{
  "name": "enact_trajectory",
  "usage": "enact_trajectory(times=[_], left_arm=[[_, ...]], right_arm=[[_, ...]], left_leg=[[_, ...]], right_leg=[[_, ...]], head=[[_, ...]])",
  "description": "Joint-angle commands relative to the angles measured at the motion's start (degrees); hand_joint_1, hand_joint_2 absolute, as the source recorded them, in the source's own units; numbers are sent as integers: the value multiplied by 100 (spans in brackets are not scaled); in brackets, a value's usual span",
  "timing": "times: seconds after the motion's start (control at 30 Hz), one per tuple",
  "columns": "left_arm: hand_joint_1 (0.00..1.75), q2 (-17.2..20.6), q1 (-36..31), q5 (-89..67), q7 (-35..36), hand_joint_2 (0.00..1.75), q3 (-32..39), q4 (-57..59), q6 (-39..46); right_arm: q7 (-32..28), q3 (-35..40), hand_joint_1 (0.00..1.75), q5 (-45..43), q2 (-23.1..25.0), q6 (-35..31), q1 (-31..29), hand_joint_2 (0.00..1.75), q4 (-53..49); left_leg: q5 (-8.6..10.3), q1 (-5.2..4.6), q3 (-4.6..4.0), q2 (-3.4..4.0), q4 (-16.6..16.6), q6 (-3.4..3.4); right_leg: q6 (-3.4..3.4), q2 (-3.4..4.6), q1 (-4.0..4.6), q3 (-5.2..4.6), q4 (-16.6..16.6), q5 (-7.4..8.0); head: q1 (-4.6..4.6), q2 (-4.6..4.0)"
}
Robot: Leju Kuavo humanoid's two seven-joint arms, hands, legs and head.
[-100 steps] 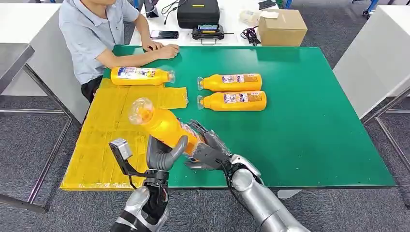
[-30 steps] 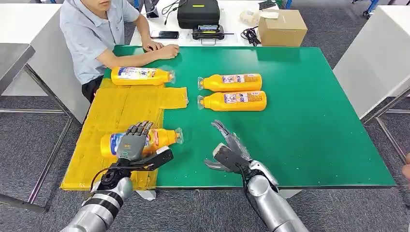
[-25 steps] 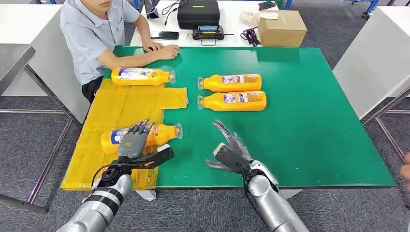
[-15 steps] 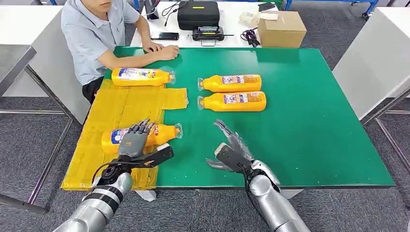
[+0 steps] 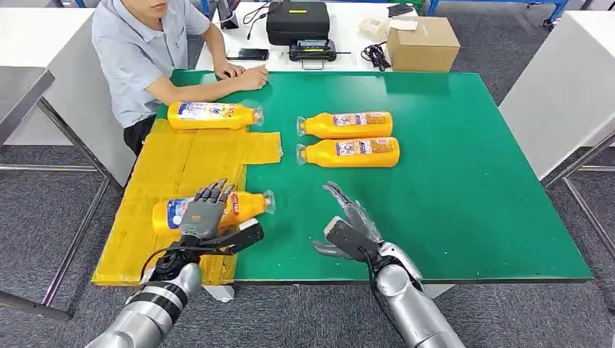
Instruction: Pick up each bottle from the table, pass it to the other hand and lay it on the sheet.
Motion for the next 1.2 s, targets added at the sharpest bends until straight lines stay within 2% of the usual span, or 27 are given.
enact_trajectory(times=[0.03, 0.1, 0.17, 0.23, 0.27, 0.3, 0.33, 0.4, 0.47, 0.53, 0.67, 0.77, 0.8, 0.83, 0.87, 0.93, 0.97, 1.03, 1.07, 1.13, 1.2], left_arm=[[0, -251, 894, 331, -564, 175, -398, -1588, 780], [0, -441, 1556, 877, -920, 175, -618, -2902, 1030], [0, -499, 1938, 973, -1042, 175, -872, -3629, 1258], [0, -541, 2173, 1187, -1237, 175, -967, -4115, 1415], [0, -618, 2249, 1429, -1511, 175, -989, -4278, 1415], [0, -741, 2323, 1778, -1822, 175, -961, -4443, 1415], [0, -768, 2346, 1927, -1906, 175, -1027, -4468, 1415], [0, -558, 2299, 3399, -2218, 175, -1472, -4493, 1351], [0, -612, 2324, 4555, -2161, 175, -1548, -4520, 815], [0, -609, 2353, 4773, -2090, 175, -1614, -4494, 659], [0, -666, 2417, 5602, -2062, 175, -1726, -4521, 301], [0, -645, 2416, 5944, -1909, 175, -1814, -4612, 173], [0, -650, 2439, 6230, -1751, 175, -1810, -4614, -14], [0, -648, 2470, 6434, -1729, 175, -1767, -4645, -84], [0, -631, 2509, 6508, -1781, 175, -1749, -4676, -68], [0, -611, 2559, 6643, -1765, 175, -1700, -4729, -106], [0, -565, 2632, 6722, -1725, 175, -1699, -4764, -165], [0, -395, 2763, 6451, -1998, 175, -1846, -4862, -119], [0, -442, 2757, 6388, -2044, 175, -1786, -4919, -54], [0, -383, 2711, 6133, -1744, 175, -1815, -4995, -116], [0, -315, 2791, 5822, -1831, 175, -1878, -4988, -25]], right_arm=[[-22, -414, 0, -37, 16, -266, 194, 175, -327], [-33, -683, 0, 34, 75, -639, 539, 175, -928], [-18, -829, 0, 58, 36, -731, 782, 175, -1390], [-158, -1085, 0, -271, 85, -642, 939, 175, -1693], [-699, -1311, 0, -837, 185, -385, 1038, 175, -1971], [-706, -1507, 0, -1559, 264, 259, 1113, 175, -2152], [-541, -1600, 0, -1782, 288, 456, 1146, 175, -2225], [-202, -1765, 0, -1775, 318, 476, 1187, 175, -2224], [-158, -1734, 0, -643, 277, -574, 1227, 175, -2249], [220, -1640, 0, -120, 196, -785, 1249, 175, -2312], [838, -1328, 0, 2533, -303, -2315, 1307, 175, -2275], [1313, -1412, 0, 3719, -535, -2807, 1222, 175, -1952], [1636, -1309, 0, 4451, -780, -2659, 1139, 175, -1651], [1774, -1266, 0, 4724, -889, -2718, 1082, 175, -1444], [1659, -1322, 0, 4530, -843, -2899, 1008, 175, -1234], [1757, -1239, 0, 4804, -843, -3043, 920, 175, -1039], [1841, -1207, 0, 4866, -823, -3037, 873, 175, -939], [1955, -1096, 0, 5016, -869, -3021, 834, 175, -882], [2019, -1075, 0, 5098, -891, -2988, 782, 175, -838], [2045, -1057, 0, 5130, -922, -2947, 741, 175, -808], [1996, -1110, 0, 4968, -956, -2896, 758, 175, -839]], left_leg=[[-6, 4, 7, 4, -1, -9], [-9, 4, 1, -2, 2, -8], [-20, 7, -6, -10, 11, -9], [-22, 6, -24, -3, 13, -8], [-14, -3, -34, -3, 6, -4], [-22, -1, -32, -2, 11, -9], [-26, 1, -32, -4, 14, -12], [-12, -6, -57, -9, 5, -7], [-12, -4, -54, -8, 2, -7], [-12, -3, -55, -5, 2, -6], [-14, -3, -48, 5, 1, -5], [-16, 2, -37, -3, 0, -7], [-15, 2, -40, -4, 2, -6], [-22, 6, -25, -2, 1, -10], [-15, 2, -34, 6, -3, -4], [-15, 2, -33, 15, -5, -6], [-23, 6, -18, 22, -5, -12], [-14, -3, -40, 18, -6, -6], [-16, -2, -35, 22, -7, -7], [-18, 0, -35, 25, -4, -10], [-16, 0, -39, 20, -3, -8]], right_leg=[[-12, 0, 5, 7, -3, -4], [-11, -7, 5, 2, -1, -10], [-12, -14, 8, 0, 4, -21], [-12, -6, 7, -17, 5, -20], [-6, -6, -3, -30, 3, -12], [-11, -6, -1, -28, 6, -19], [-13, -9, 1, -27, 8, -23], [-8, -12, -6, -56, 4, -11], [-8, -11, -3, -54, -2, -8], [-8, -8, -2, -57, -3, -6], [-7, -1, -2, -51, -5, -6], [-11, -13, 3, -34, -11, -10], [-10, -11, 3, -37, -10, -9], [-15, -10, 7, -19, -14, -14], [-8, 0, 2, -32, -17, -5], [-10, 9, 2, -33, -17, -2], [-17, 15, 7, -19, -18, -7], [-10, 13, -2, -41, -13, -2], [-11, 17, -1, -38, -13, -2], [-14, 19, 2, -40, -10, -4], [-12, 13, 2, -43, -9, -4]], head=[[0, 0], [0, 0], [2, 0], [0, 0], [0, 0], [0, 0], [0, 0], [0, 0], [-2, 0], [-2, 0], [-2, 0], [-2, 0], [0, 0], [-2, 0], [0, 0], [0, 0], [-2, 0], [-2, 0], [-2, 0], [-2, 0], [-4, 0]])
